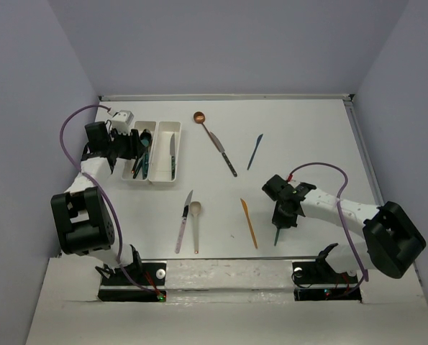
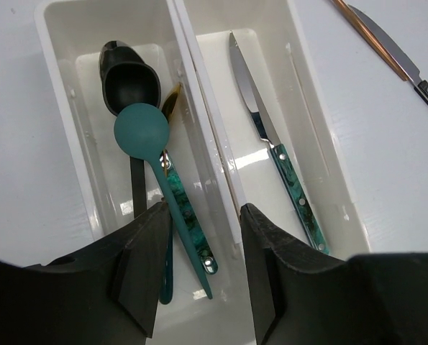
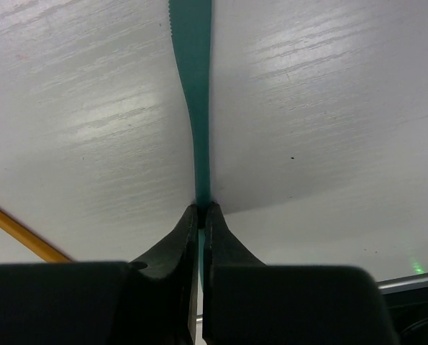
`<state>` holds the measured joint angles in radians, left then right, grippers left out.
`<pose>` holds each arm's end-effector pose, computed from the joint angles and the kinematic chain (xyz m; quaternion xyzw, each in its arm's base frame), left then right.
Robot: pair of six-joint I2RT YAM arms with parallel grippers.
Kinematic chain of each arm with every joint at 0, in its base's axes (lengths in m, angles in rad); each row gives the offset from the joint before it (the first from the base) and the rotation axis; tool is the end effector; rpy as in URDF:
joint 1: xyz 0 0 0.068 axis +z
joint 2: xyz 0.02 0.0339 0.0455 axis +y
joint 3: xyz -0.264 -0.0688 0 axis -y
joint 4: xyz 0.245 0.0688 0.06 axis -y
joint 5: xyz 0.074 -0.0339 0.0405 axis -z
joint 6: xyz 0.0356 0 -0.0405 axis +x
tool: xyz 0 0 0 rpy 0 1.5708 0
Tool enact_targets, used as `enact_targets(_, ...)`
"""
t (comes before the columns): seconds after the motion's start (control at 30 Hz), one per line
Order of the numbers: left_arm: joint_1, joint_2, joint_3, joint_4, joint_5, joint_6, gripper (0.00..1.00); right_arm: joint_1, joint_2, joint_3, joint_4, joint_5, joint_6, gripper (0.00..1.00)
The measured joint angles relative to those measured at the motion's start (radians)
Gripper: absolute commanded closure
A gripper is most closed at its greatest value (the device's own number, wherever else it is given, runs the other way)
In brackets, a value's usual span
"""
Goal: Sort the eating utensils into containers
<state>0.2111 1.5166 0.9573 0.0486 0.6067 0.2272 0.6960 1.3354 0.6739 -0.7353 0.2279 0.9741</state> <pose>0.3321 0.0504 0.2475 0.1576 0.8221 -0.1467 0.5270 0.1643 0.1268 0.1600 0.1470 0.9788 -0.0120 0.1419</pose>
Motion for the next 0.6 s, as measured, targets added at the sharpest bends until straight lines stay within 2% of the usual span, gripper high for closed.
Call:
enact_targets(0.33,0.0,-0.036,-0.002,-0.003,0.015,0.004,0.44,0.003,-0.071,-0.02,0.017,0.036,-0.045,1.0)
enact_targets(0.43,0.0,-0.055,-0.001,-0.021,0.035,0.015,0.45,0.017,-0.157,-0.014,0.034,0.092,-0.089,1.0)
enact_targets(0.6,-0.042,-0.061,0.04,-0.105,0.053,0.035,0.46,0.045,-0.306,0.038,0.181,0.228,-0.234,1.0)
